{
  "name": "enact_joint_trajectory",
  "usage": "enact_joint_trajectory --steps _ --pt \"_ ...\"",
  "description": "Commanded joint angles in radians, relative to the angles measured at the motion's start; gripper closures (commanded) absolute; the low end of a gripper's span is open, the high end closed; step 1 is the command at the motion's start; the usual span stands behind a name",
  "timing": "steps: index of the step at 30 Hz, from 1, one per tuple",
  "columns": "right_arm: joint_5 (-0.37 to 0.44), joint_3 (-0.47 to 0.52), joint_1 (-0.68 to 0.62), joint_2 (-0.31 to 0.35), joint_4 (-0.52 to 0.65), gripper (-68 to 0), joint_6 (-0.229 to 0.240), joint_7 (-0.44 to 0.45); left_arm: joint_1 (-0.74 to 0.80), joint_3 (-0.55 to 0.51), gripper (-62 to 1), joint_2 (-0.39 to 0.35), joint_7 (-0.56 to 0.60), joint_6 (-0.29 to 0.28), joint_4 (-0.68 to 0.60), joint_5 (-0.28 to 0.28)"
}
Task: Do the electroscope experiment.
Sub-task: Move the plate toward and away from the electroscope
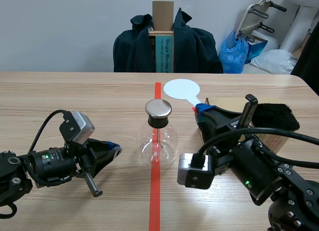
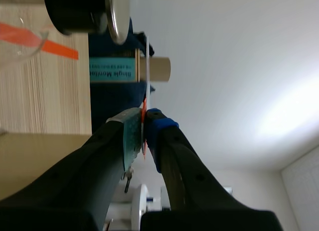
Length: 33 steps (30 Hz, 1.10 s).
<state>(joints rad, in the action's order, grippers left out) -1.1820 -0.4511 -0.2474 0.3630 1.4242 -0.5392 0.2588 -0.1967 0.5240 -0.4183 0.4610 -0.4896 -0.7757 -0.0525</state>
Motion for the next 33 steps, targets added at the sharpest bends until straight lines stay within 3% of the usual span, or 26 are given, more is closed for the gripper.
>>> enact_joint_trajectory --steps 1,10,16,21,33 --pt "0.003 0.005 0.012 0.014 0.014 -0.7 -0.014 -0.029 -0.003 -0.007 -2.8 0.002 0.014 0.002 -0.022 -0.010" --pt "0.003 0.005 0.012 0.014 0.014 -0.7 -0.014 -0.176 -0.003 -0.007 -2.8 0.002 0.014 0.002 -0.022 -0.010" --pt "0.003 0.005 0.012 0.014 0.014 -0.7 -0.014 -0.189 -0.003 -0.007 -2.8 0.002 0.014 0.002 -0.022 -0.010" --pt "0.003 0.005 0.012 0.014 0.014 -0.7 -0.014 -0.143 -0.003 -0.007 -2.8 0.002 0.014 0.002 -0.022 -0.010" --pt "0.003 0.005 0.012 0.014 0.014 -0.7 -0.014 0.092 -0.003 -0.007 -2.8 0.002 0.018 0.002 -0.022 -0.010"
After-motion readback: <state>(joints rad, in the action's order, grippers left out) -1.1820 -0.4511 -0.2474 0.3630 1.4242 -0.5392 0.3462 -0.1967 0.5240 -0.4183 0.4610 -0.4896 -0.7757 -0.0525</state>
